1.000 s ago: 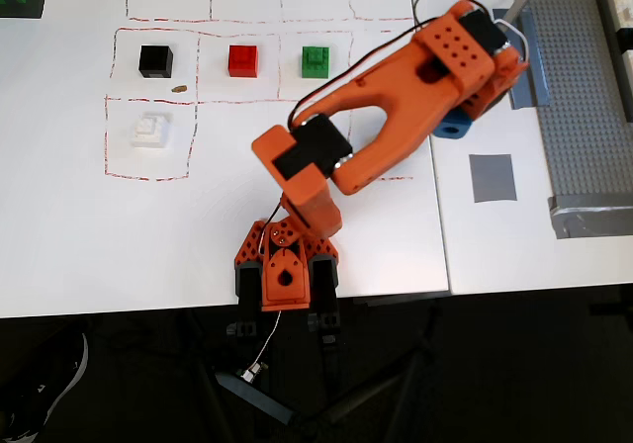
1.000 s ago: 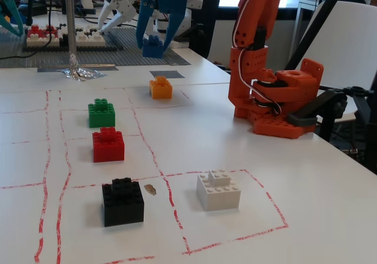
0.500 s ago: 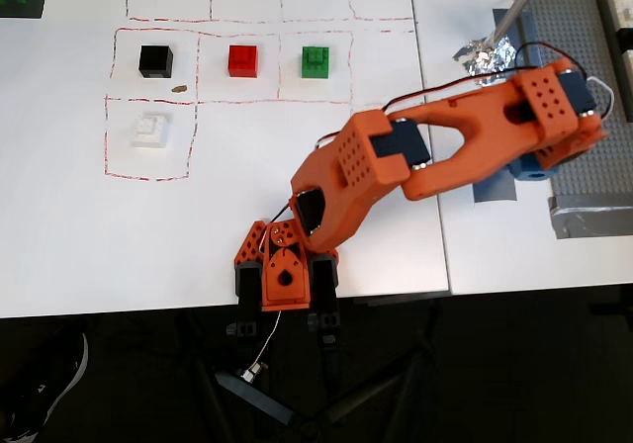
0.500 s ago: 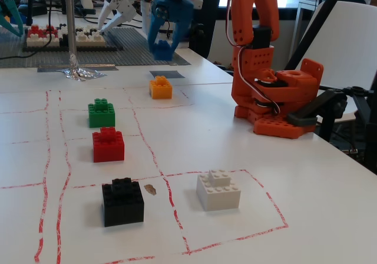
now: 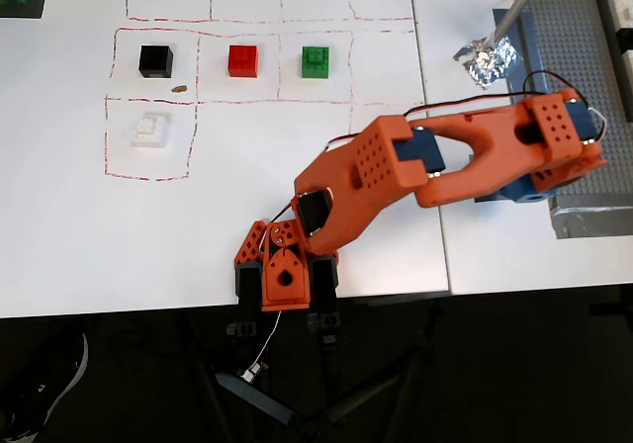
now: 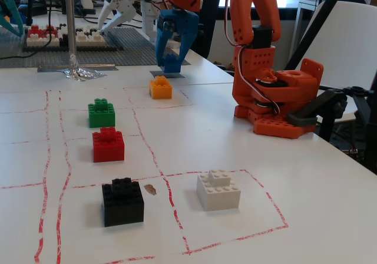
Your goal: Grab the block and put it in the grey marker
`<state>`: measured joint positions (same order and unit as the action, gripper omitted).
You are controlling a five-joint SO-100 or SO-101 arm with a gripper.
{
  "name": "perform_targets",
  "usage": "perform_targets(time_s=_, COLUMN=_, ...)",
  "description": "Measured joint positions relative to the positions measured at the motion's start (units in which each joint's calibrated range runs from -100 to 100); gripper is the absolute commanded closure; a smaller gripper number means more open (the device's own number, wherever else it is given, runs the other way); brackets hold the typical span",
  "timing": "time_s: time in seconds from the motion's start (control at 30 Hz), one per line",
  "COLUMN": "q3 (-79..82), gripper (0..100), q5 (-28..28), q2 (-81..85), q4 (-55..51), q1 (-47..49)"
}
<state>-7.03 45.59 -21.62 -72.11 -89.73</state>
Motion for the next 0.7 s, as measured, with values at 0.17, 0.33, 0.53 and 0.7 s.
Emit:
perform_targets(time_s=0.17, q3=0.0, gripper=93, q5=-0.05, q2=-2.84, q4=0.0, q1=-0.1)
perform_targets(time_s=0.33, q3=0.0, gripper=80, q5=-0.83, q2=-3.44, q4=0.88, q1=-0.1)
perform_targets(time_s=0.53, q3=-0.09, gripper=71, q5=-0.88, q2=-4.9, q4=6.51, q1=0.3)
perform_targets(time_s=0.7, q3=-0.09, gripper=66, q5=-0.88, q2=-4.98, q4=6.91, q1=0.2)
